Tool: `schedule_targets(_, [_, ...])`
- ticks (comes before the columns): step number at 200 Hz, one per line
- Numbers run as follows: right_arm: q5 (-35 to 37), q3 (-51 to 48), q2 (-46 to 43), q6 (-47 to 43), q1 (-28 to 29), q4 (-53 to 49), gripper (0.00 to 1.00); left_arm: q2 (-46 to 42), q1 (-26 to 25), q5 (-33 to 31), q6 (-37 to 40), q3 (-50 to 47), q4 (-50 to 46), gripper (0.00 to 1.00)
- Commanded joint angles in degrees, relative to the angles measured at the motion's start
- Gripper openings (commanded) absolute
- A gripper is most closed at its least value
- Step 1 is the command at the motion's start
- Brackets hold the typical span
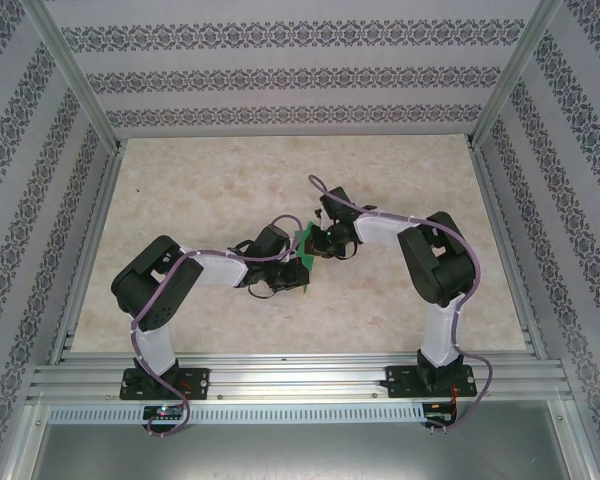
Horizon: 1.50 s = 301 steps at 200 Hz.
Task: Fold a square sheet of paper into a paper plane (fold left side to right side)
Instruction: Fold the wing for the fifth time at the center of the table.
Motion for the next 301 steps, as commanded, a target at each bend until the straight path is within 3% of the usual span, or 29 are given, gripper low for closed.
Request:
schedule_targets(1, [4.33, 2.71, 1.59, -2.14, -2.04, 0.84, 0.15, 4.11, -0.56, 0.36, 0.96, -1.82, -7.45, 0.10])
schedule_targets(188, [6.38, 15.01, 7.47, -8.03, -8.73, -4.28, 0.17, 3.87, -0.55, 0.31, 0.99, -1.99, -7.44, 0.10])
schedule_targets(244, [0.41, 1.81, -5.51, -5.05, -7.89, 0.90, 0.18, 3.74, -0.64, 0.19, 0.90, -2.08, -7.27, 0.09])
schedule_targets(301, [-4.25, -11.99, -10.83, 3.92, 0.84, 11.87, 0.17, 3.53, -0.64, 0.03, 1.02, -1.91, -7.43, 0.09])
